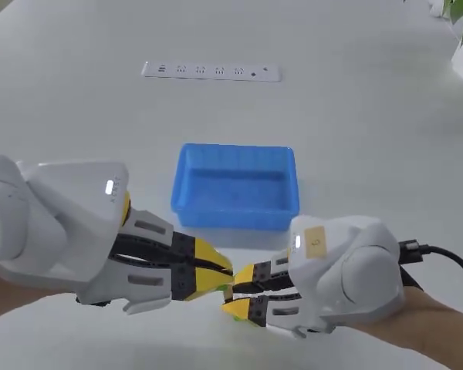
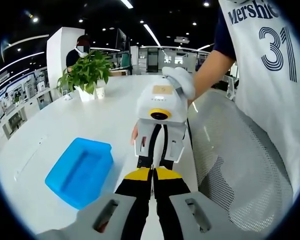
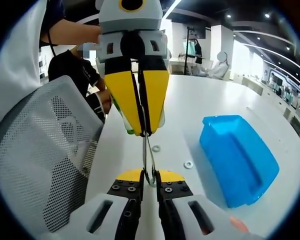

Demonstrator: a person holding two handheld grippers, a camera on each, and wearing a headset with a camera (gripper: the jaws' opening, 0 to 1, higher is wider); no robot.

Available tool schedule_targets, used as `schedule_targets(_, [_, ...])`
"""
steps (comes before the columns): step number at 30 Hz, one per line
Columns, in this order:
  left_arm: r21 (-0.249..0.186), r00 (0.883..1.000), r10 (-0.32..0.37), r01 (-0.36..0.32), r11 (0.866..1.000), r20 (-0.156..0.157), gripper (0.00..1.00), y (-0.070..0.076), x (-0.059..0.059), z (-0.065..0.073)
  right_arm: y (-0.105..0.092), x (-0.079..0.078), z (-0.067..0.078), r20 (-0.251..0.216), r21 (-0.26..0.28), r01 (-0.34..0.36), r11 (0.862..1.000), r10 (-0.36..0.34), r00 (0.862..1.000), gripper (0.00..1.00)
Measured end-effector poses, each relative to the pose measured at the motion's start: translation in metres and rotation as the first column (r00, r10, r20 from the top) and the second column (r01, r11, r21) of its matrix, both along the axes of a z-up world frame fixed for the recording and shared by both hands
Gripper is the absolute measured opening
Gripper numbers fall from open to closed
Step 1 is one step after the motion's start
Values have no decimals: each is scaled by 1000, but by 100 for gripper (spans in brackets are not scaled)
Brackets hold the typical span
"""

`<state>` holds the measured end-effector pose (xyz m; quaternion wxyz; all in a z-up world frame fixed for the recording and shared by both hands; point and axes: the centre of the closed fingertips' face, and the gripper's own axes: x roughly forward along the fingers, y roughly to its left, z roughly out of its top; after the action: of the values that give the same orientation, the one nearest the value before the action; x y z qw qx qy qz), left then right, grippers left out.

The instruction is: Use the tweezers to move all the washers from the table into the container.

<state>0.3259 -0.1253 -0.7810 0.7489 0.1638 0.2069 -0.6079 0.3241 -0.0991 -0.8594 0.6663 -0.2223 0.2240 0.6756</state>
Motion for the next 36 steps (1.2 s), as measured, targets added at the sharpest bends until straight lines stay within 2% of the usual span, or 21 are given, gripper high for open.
schedule_targets(7, [15,1000,-8,8,1000,3,5,1,-1,1,0,-2,2,16,-11,-1,1000,1,1000,11])
schedule_targets(16, [7,999,-9,9,1000,35,5,3,2,17,-1,3,17,39,5,1,1000,-2,999,11])
schedule_targets(22, [11,996,-27,26,1000,90,5,3,13,34,1,17,36,69,35,21,999,-23,997,11])
schedule_targets(26, [8,992,-27,26,1000,122,5,5,24,46,3,31,47,107,37,34,999,-38,994,11])
schedule_targets(31, [15,983,-35,33,999,179,5,7,39,65,5,48,65,147,60,52,997,-60,987,11])
schedule_targets(36, [23,977,-49,45,999,209,5,9,50,77,9,63,79,185,77,59,995,-73,980,11])
